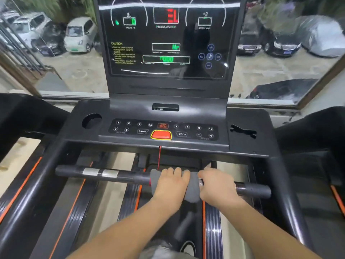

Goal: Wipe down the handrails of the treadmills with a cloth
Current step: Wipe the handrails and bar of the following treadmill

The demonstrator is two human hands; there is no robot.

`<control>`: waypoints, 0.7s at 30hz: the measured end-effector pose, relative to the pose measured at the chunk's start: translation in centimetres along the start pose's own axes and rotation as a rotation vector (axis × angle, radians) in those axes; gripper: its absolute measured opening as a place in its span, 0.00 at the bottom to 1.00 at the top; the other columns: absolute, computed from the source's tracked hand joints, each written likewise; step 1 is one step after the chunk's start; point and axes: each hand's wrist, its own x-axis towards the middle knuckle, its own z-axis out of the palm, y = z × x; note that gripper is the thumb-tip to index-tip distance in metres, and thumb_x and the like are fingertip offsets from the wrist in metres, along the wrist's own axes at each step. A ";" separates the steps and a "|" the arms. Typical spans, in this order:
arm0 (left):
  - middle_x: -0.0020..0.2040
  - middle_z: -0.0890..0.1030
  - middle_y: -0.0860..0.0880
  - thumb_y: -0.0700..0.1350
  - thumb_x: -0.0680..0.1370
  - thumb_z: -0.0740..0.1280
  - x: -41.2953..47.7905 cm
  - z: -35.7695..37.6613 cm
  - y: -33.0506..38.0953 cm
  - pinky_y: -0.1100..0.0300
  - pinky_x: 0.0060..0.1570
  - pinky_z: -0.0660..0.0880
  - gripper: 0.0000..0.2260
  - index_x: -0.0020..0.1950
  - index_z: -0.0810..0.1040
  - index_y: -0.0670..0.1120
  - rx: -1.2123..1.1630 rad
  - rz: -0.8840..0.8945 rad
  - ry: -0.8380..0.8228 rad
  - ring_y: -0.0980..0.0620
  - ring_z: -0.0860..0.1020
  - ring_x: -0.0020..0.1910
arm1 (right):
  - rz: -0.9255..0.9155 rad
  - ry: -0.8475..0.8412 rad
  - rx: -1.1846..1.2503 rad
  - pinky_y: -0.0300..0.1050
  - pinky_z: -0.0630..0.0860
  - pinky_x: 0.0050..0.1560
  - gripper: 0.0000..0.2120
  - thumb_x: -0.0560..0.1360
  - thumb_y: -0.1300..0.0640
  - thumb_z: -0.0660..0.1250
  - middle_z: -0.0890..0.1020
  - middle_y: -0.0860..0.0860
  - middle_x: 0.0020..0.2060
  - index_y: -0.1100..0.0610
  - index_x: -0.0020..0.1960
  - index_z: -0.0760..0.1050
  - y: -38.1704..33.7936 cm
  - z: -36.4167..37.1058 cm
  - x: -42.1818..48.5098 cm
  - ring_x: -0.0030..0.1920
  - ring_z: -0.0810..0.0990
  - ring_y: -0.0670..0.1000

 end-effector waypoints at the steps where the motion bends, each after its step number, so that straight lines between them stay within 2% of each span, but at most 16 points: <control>1: 0.59 0.75 0.44 0.44 0.69 0.75 0.6 -0.7 -0.4 0.48 0.54 0.71 0.33 0.70 0.65 0.45 -0.042 0.022 -0.034 0.40 0.76 0.56 | 0.003 -0.016 -0.003 0.44 0.66 0.41 0.07 0.73 0.56 0.67 0.73 0.46 0.45 0.47 0.50 0.74 0.0 -0.1 0.1 0.54 0.80 0.53; 3: 0.54 0.78 0.47 0.48 0.69 0.75 1.6 -2.3 -1.5 0.52 0.47 0.73 0.25 0.62 0.70 0.49 -0.111 0.103 -0.107 0.43 0.79 0.53 | 0.015 -0.037 -0.009 0.43 0.66 0.42 0.08 0.73 0.57 0.67 0.74 0.46 0.44 0.47 0.48 0.72 0.0 -0.4 0.2 0.52 0.79 0.53; 5: 0.45 0.80 0.52 0.50 0.66 0.75 2.7 -4.2 -3.0 0.55 0.40 0.76 0.20 0.54 0.73 0.52 -0.249 0.170 -0.301 0.46 0.82 0.46 | 0.021 -0.027 0.008 0.43 0.67 0.41 0.08 0.72 0.56 0.69 0.73 0.46 0.39 0.47 0.45 0.70 0.2 -0.3 0.4 0.45 0.76 0.53; 7: 0.44 0.82 0.53 0.49 0.64 0.78 4.0 -5.6 -3.9 0.53 0.41 0.83 0.18 0.50 0.77 0.53 -0.416 0.157 -0.524 0.48 0.83 0.44 | 0.011 0.001 0.018 0.42 0.68 0.40 0.09 0.72 0.53 0.71 0.70 0.45 0.35 0.47 0.43 0.70 0.3 0.0 0.4 0.42 0.75 0.52; 8: 0.45 0.83 0.51 0.49 0.63 0.78 4.5 -5.7 -3.9 0.51 0.43 0.84 0.18 0.50 0.78 0.52 -0.430 0.157 -0.567 0.48 0.84 0.44 | 0.003 0.010 0.029 0.42 0.68 0.40 0.08 0.72 0.53 0.71 0.70 0.45 0.35 0.47 0.43 0.71 0.4 0.1 0.4 0.42 0.76 0.52; 10: 0.47 0.83 0.50 0.49 0.65 0.77 4.2 -4.9 -3.3 0.51 0.45 0.83 0.19 0.53 0.77 0.51 -0.339 0.171 -0.455 0.46 0.83 0.45 | -0.004 0.022 0.037 0.42 0.70 0.40 0.08 0.72 0.53 0.70 0.72 0.45 0.36 0.46 0.42 0.71 0.7 0.5 0.4 0.44 0.80 0.52; 12: 0.49 0.80 0.48 0.47 0.67 0.73 2.1 -1.8 -2.2 0.50 0.46 0.78 0.21 0.58 0.74 0.50 -0.194 0.121 -0.107 0.43 0.80 0.46 | -0.009 0.027 0.038 0.42 0.70 0.40 0.04 0.72 0.54 0.68 0.76 0.45 0.39 0.46 0.42 0.73 1.1 0.6 0.5 0.47 0.81 0.52; 14: 0.52 0.77 0.46 0.41 0.67 0.73 -0.4 1.9 -0.7 0.46 0.49 0.74 0.27 0.66 0.73 0.46 -0.073 0.060 0.172 0.41 0.77 0.47 | -0.001 0.012 0.054 0.43 0.71 0.41 0.03 0.71 0.54 0.67 0.80 0.45 0.42 0.47 0.44 0.77 1.2 0.4 0.8 0.48 0.81 0.52; 16: 0.57 0.76 0.43 0.38 0.69 0.73 -1.5 4.3 0.6 0.43 0.57 0.73 0.32 0.72 0.69 0.42 -0.055 0.009 0.361 0.40 0.76 0.52 | 0.000 -0.009 0.071 0.43 0.71 0.41 0.01 0.70 0.52 0.68 0.81 0.44 0.42 0.47 0.43 0.77 1.3 0.3 0.9 0.47 0.80 0.51; 17: 0.58 0.76 0.42 0.38 0.69 0.74 -1.5 4.8 0.8 0.42 0.59 0.72 0.33 0.73 0.68 0.42 -0.049 -0.014 0.397 0.39 0.76 0.53 | 0.004 -0.014 0.076 0.43 0.71 0.41 0.02 0.70 0.52 0.69 0.80 0.44 0.42 0.47 0.42 0.77 1.2 0.4 0.9 0.47 0.80 0.51; 19: 0.55 0.77 0.43 0.39 0.65 0.76 -0.9 4.3 0.7 0.45 0.56 0.73 0.35 0.71 0.69 0.42 0.004 -0.025 0.381 0.40 0.76 0.49 | 0.017 -0.015 0.073 0.43 0.72 0.41 0.02 0.70 0.52 0.69 0.80 0.45 0.41 0.48 0.43 0.78 1.3 0.4 0.9 0.45 0.80 0.52; 21: 0.53 0.77 0.45 0.42 0.62 0.79 -0.3 2.1 -0.1 0.49 0.51 0.73 0.37 0.70 0.70 0.44 0.015 0.009 0.211 0.42 0.76 0.48 | 0.020 -0.007 0.067 0.43 0.71 0.40 0.02 0.70 0.54 0.68 0.80 0.45 0.41 0.48 0.42 0.76 1.3 0.5 0.9 0.43 0.78 0.52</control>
